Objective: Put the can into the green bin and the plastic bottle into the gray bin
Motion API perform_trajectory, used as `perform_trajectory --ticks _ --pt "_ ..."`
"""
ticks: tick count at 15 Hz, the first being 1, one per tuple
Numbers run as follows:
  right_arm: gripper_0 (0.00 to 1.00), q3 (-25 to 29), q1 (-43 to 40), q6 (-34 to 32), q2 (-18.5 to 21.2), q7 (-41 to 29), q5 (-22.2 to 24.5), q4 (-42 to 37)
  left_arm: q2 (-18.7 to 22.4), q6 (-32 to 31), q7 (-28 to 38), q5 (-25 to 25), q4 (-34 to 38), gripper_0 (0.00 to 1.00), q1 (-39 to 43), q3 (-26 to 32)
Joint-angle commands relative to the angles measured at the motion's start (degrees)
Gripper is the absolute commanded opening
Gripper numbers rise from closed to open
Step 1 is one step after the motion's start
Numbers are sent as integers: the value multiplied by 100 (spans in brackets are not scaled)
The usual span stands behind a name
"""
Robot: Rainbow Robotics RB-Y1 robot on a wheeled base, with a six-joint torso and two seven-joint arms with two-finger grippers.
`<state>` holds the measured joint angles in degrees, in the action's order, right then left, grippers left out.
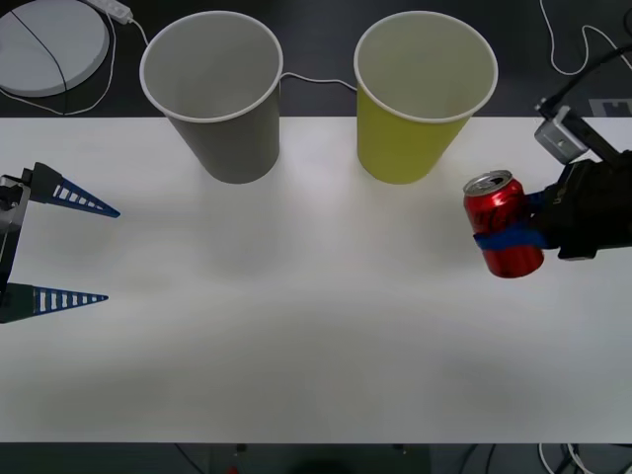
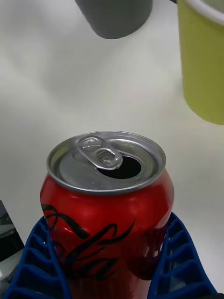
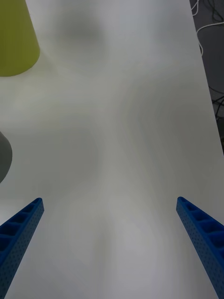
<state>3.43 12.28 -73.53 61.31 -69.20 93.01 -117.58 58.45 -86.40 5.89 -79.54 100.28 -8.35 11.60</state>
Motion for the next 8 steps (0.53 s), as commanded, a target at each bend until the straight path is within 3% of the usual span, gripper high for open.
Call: perform_trajectory --ticks 1,4,8 --pt "0 220 213 -179 461 -462 -195 7 0 1 0 0 0 100 0 0" --pt "0 264 600 -302 901 -489 -371 192 0 1 0 0 0 100 0 0" --pt "0 88 1874 -1322 971 -489 -239 763 0 1 0 0 0 100 0 0"
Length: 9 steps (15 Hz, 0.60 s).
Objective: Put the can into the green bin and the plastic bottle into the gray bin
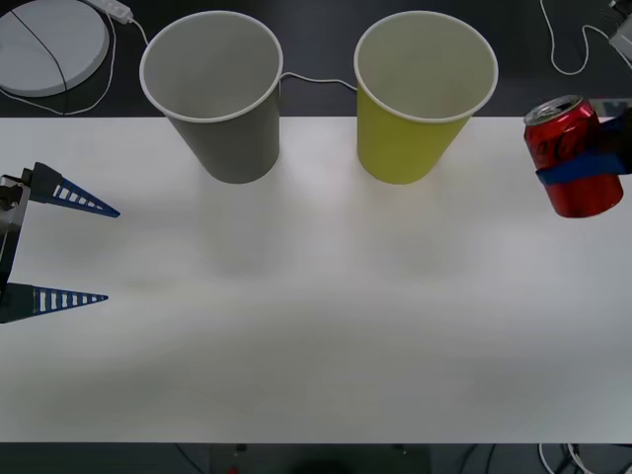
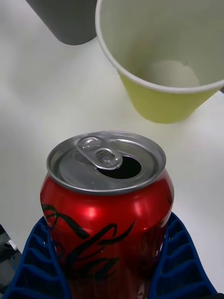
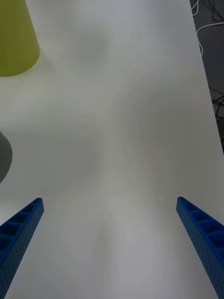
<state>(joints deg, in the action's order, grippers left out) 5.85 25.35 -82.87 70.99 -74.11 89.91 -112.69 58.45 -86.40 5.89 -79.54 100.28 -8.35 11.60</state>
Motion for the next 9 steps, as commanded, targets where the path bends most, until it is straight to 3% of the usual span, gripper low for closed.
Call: perform_trajectory --ticks 1,5,9 --pt "0 -383 928 -476 2 -7 123 423 0 1 0 0 0 100 0 0" --pt "0 -2035 2861 -519 -156 2 369 1627 0 1 0 0 0 100 0 0" --pt "0 -3160 4311 -519 -921 11 1116 2778 0 1 0 0 0 100 0 0"
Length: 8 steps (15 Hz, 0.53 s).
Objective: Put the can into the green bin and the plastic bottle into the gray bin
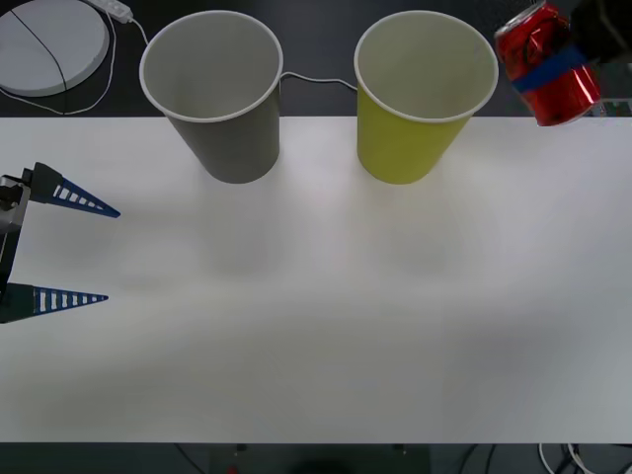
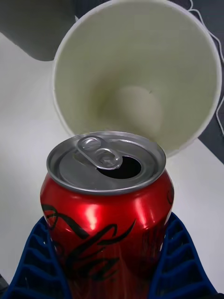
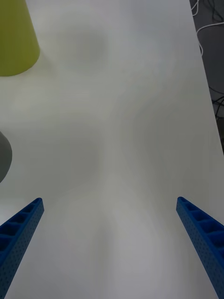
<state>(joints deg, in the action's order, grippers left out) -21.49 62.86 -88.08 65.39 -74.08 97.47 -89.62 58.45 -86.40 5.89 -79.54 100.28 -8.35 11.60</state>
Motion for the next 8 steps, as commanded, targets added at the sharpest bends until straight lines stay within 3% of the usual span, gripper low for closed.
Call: perform_trajectory --ticks 1,8 --pt "0 -549 754 2 -519 7 501 682 0 0 0 0 0 100 0 0" --pt "0 -971 1747 257 -1793 543 1441 2150 0 0 0 0 0 100 0 0"
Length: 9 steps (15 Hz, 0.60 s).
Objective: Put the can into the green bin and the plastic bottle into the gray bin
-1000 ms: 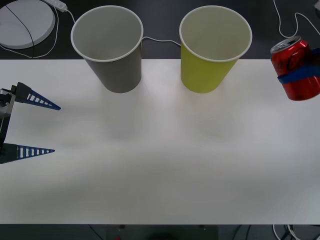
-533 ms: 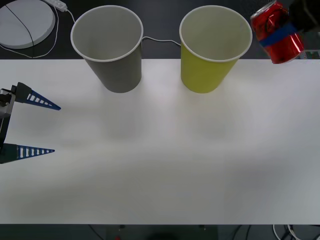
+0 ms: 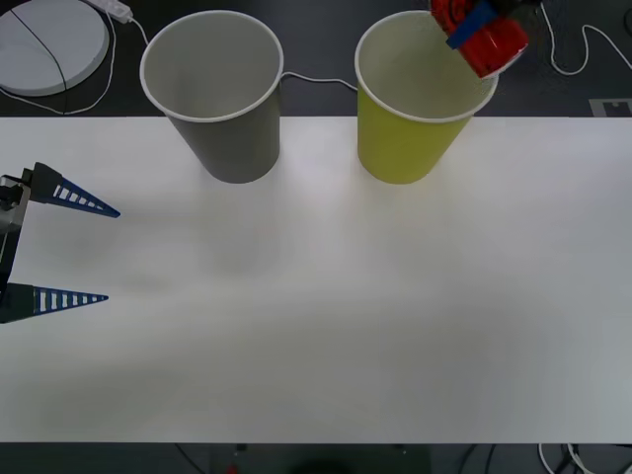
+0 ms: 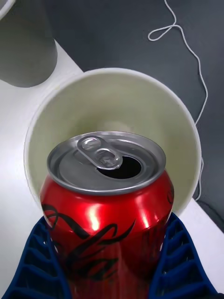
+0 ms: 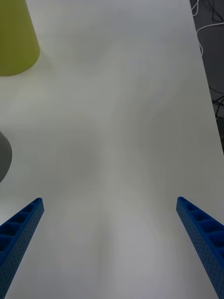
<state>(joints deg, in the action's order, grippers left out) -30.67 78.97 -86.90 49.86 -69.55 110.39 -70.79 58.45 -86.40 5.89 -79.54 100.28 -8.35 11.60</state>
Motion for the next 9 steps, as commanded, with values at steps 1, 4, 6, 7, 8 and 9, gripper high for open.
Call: perform_trajectory --ticks 1,4,6,7,8,9 --pt "0 -124 224 235 -363 135 203 408 0 0 0 0 0 100 0 0" --pt "0 -212 382 340 -530 425 352 637 0 0 0 0 0 100 0 0" --pt "5 -212 391 340 -530 460 352 637 0 0 0 0 0 100 0 0" --pt "18 -212 391 340 -513 486 352 637 0 0 0 0 0 100 0 0" --pt "40 -212 391 340 -504 504 352 637 0 0 0 0 0 100 0 0" --pt "71 -212 382 332 -478 522 352 637 0 0 0 0 0 100 0 0"
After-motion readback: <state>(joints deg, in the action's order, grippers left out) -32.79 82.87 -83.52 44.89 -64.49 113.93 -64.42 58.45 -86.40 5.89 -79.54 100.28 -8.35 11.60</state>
